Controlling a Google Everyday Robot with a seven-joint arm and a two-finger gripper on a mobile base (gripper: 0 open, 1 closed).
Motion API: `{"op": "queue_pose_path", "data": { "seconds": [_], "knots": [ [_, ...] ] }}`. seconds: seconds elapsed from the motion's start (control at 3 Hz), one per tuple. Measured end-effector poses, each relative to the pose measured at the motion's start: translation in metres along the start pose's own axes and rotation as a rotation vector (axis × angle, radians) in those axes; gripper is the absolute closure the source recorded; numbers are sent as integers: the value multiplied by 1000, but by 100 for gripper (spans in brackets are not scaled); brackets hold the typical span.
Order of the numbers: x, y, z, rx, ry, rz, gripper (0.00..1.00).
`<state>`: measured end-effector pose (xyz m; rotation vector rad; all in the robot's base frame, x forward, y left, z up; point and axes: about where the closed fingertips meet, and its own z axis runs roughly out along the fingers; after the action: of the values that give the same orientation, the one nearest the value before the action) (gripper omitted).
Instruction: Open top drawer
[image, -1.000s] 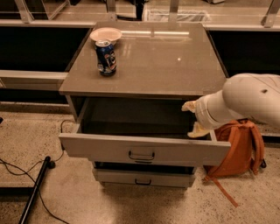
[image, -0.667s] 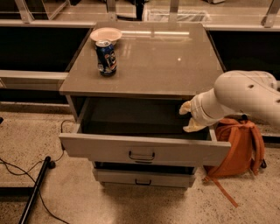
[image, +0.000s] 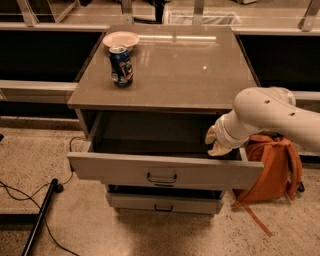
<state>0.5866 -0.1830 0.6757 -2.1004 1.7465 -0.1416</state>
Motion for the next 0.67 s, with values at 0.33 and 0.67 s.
{"op": "queue_pose_path", "data": {
  "seconds": [0.33, 0.67],
  "knots": [
    [8, 9, 18, -47, 2, 21, 66],
    [11, 18, 29, -81, -3, 33, 84]
  ]
}}
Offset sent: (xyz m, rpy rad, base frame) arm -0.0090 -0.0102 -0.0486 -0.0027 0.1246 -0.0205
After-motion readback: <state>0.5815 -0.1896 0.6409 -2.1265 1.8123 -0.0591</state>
